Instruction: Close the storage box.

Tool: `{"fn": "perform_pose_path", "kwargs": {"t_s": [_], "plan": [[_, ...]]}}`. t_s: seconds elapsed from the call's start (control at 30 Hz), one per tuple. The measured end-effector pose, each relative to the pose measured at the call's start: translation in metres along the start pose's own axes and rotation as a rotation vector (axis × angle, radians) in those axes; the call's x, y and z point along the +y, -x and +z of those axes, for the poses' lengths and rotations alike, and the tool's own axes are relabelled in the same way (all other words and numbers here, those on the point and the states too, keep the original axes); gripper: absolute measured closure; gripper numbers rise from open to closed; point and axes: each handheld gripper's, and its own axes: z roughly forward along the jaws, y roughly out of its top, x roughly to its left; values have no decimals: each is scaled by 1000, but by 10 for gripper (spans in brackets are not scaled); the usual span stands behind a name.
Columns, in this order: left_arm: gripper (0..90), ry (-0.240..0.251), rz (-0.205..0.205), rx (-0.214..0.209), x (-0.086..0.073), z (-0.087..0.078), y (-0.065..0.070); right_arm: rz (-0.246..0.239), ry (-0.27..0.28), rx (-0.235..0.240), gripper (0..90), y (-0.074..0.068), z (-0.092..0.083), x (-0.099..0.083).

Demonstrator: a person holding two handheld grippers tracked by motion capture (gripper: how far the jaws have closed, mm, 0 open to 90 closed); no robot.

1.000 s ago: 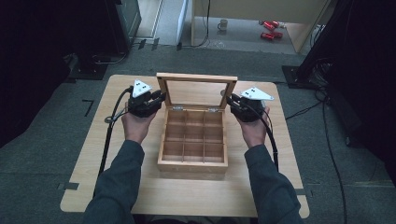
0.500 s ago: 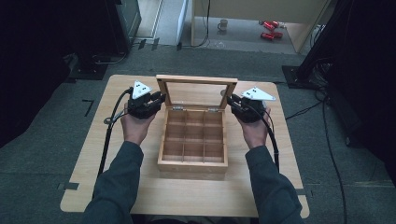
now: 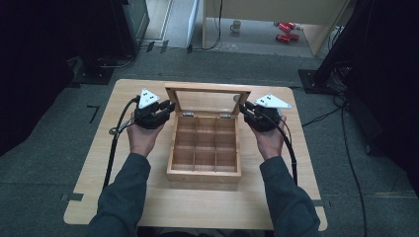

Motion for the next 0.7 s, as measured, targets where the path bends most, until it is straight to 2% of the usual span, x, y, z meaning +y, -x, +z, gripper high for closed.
{"fn": "perform_pose_path", "kwargs": {"t_s": [0.7], "plan": [[740,13,-18,-22,-14,-11,5,19,1,19,704,-7,-9,-17]]}}
